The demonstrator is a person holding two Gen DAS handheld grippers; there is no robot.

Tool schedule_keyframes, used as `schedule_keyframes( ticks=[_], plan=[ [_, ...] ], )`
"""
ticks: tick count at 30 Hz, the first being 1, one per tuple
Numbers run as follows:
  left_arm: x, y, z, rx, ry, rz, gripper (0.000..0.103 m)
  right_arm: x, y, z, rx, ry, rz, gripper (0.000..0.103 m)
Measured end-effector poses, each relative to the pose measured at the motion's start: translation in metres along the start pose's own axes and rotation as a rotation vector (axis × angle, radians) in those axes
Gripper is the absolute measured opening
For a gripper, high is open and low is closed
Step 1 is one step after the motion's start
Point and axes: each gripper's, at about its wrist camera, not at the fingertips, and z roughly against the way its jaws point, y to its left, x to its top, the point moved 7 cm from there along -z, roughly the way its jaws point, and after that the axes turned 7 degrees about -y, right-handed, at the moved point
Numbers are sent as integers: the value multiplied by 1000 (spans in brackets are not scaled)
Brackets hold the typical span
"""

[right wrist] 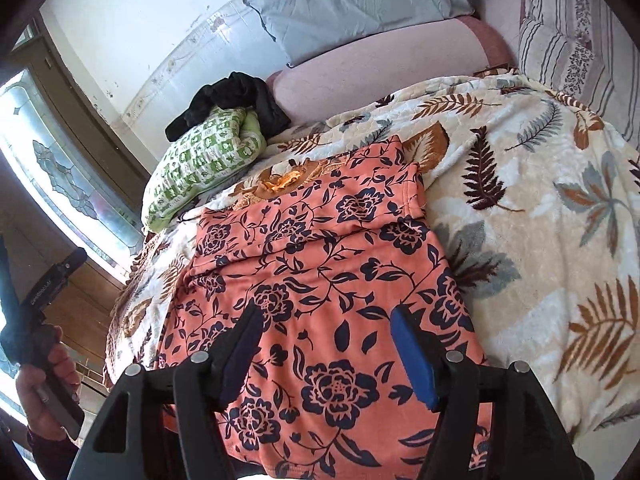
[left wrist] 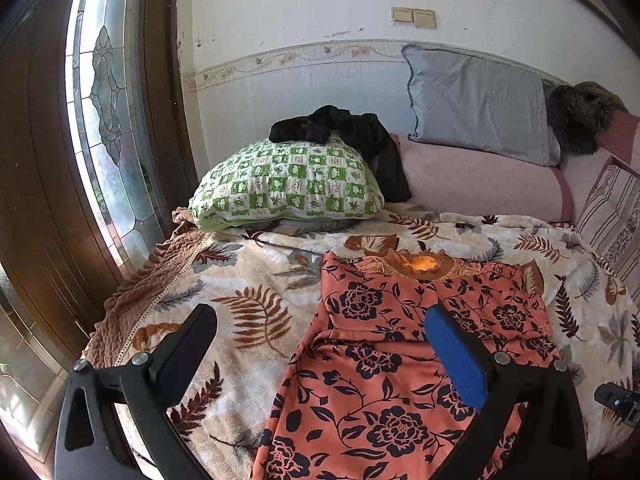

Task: Fold small clothes

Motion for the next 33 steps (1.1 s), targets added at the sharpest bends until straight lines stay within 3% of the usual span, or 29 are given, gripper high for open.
schedule_keyframes(
  ticks=[8,19,26,33],
  plan=[
    [14,-1,39,0,-40,-21,103,-17,9,26,32,8,6,70],
    [26,11,64,23,-58,-26,103,-17,23,51,67,-18,9,71],
    [21,19,63,33,-47,-27,103,-20,35,52,77,-12,34,74],
    [-5,25,46,45,17,-35,103,-28,34,39,78,23,24,74]
  ],
)
